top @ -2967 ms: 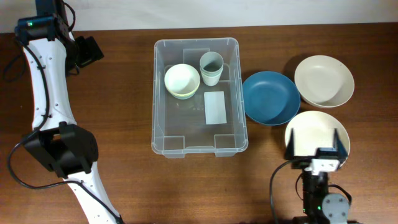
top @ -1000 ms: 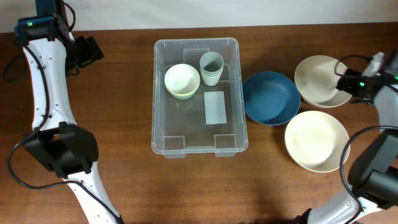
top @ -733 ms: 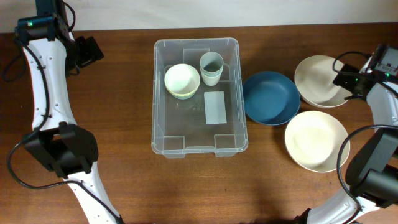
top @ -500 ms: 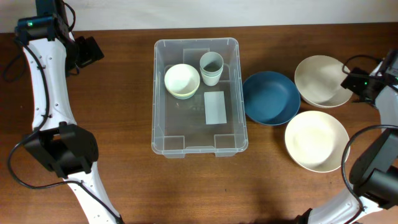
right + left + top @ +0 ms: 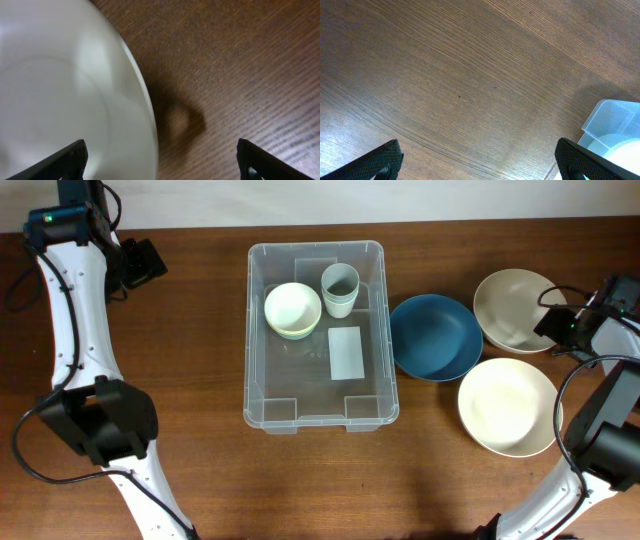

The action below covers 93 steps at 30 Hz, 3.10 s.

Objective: Pack container
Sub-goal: 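Lower the right gripper onto the far cream bowl's right rim, then pinch the far cream bowl's rim with the right gripper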

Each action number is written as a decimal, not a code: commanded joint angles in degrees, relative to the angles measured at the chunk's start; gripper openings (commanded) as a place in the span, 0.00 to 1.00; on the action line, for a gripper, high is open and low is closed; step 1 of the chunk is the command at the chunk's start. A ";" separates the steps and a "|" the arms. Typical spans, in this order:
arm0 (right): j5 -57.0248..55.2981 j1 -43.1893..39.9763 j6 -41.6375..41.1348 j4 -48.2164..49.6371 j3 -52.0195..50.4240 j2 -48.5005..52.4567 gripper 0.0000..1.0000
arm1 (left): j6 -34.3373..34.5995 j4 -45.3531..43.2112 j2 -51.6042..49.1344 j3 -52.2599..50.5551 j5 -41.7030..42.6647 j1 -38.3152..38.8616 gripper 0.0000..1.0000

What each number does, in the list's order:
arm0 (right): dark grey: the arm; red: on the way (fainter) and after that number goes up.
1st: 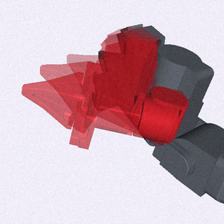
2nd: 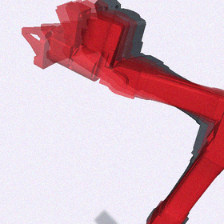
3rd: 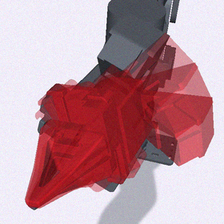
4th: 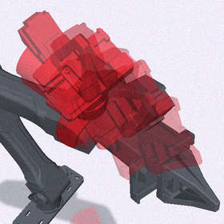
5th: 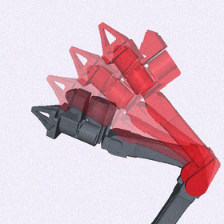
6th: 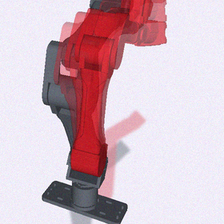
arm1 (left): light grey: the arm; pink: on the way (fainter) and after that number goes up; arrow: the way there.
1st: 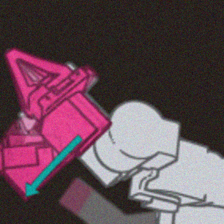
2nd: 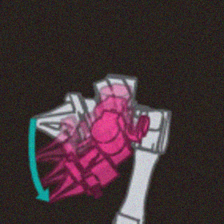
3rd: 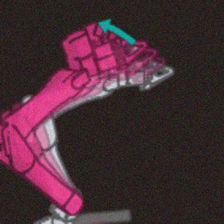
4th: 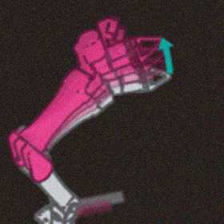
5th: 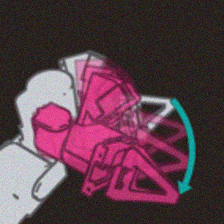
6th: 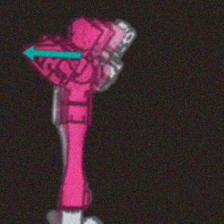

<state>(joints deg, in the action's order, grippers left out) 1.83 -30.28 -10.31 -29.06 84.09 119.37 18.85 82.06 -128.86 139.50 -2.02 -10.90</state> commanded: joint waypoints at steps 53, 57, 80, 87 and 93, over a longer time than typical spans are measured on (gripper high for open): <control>0.11 -0.26 -0.07 2.10 0.98 2.82 0.04 | -0.46 0.04 -0.04 0.85 -0.79 -0.13 0.99; 0.13 -0.90 -0.07 2.40 1.03 2.82 0.04 | -0.46 0.04 -0.04 0.85 -0.79 -0.13 0.99; 16.31 -6.88 8.37 -9.99 18.75 -14.53 0.04 | -0.46 0.04 -0.04 0.85 -0.79 -0.13 0.99; 7.96 -6.93 8.37 -12.37 16.37 -10.99 0.94 | -0.46 0.04 -0.04 0.85 -0.79 -0.15 0.99; 8.00 -6.97 8.37 -12.57 15.43 -4.90 0.99 | -0.46 0.04 -0.04 0.85 -0.79 -0.15 0.99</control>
<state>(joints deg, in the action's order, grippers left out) 11.31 -37.41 -2.35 -41.60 100.47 111.63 18.87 82.06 -128.86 139.50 -2.02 -10.90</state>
